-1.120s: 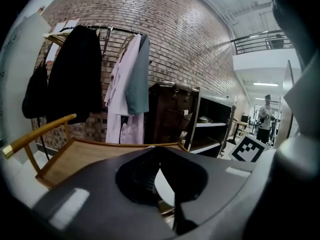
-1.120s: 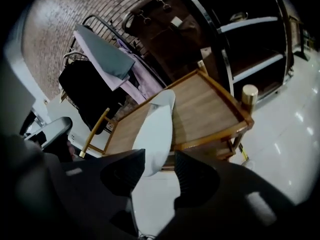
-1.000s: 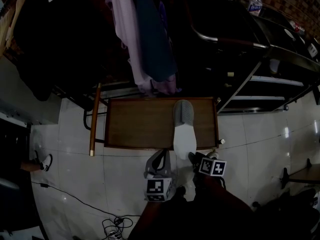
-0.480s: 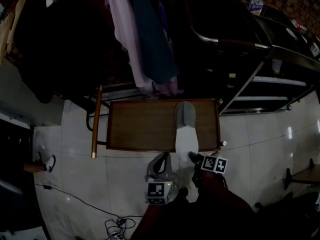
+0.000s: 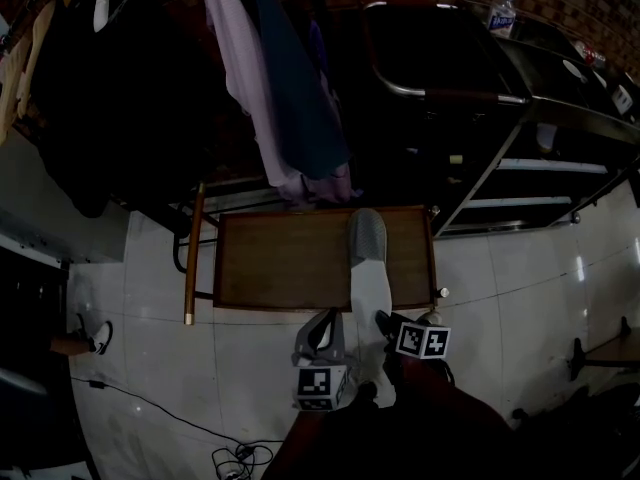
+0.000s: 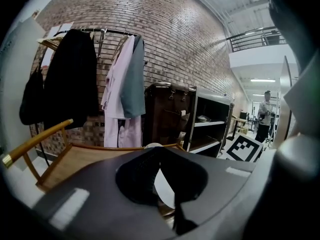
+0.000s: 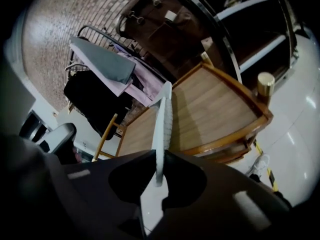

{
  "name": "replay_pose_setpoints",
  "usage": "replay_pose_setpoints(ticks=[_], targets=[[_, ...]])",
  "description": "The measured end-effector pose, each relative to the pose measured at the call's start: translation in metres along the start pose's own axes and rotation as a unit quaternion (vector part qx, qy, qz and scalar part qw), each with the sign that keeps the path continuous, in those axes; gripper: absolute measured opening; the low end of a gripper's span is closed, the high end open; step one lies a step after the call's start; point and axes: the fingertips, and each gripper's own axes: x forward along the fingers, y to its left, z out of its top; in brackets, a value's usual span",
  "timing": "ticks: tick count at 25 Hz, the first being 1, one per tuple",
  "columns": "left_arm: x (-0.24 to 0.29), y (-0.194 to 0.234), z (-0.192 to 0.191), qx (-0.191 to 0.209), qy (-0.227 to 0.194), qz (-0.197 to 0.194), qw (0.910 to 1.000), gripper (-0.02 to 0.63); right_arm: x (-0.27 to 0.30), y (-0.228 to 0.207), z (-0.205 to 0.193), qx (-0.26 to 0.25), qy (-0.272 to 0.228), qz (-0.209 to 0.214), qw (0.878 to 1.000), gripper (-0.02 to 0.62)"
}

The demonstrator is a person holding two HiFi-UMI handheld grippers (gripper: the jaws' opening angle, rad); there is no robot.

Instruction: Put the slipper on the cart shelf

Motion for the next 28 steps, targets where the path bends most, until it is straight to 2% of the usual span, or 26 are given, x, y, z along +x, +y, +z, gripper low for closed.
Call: replay_pose_setpoints(ticks=[7, 11, 13, 16, 18, 23, 28], targets=[[0.001, -0.003, 0.005, 0.000, -0.005, -0.007, 1.0000, 0.015, -0.023, 0.011, 0.010, -0.061, -0.032, -0.021, 0.997, 0.040], [0.000, -0.006, 0.010, 0.002, -0.009, -0.009, 0.9999, 0.015, -0.044, 0.015, 0.022, -0.109, -0.069, -0.041, 0.991, 0.040], [0.000, -0.006, 0.013, 0.005, -0.013, -0.011, 0.9999, 0.015, -0.056, 0.020, 0.030, -0.151, -0.090, -0.059, 0.983, 0.040], [0.002, -0.006, 0.018, 0.006, -0.019, -0.011, 0.9997, 0.015, -0.074, 0.034, 0.048, -0.222, -0.133, -0.078, 0.963, 0.040], [0.003, -0.006, 0.023, 0.008, -0.025, -0.012, 0.9996, 0.015, -0.083, 0.042, 0.059, -0.251, -0.158, -0.084, 0.951, 0.040], [0.005, -0.007, 0.039, 0.011, -0.045, -0.014, 0.9988, 0.015, -0.105, 0.062, 0.086, -0.297, -0.217, -0.098, 0.925, 0.040], [0.005, 0.001, 0.053, 0.014, -0.069, -0.005, 0.9975, 0.015, -0.124, 0.093, 0.112, -0.303, -0.276, -0.081, 0.908, 0.040]])
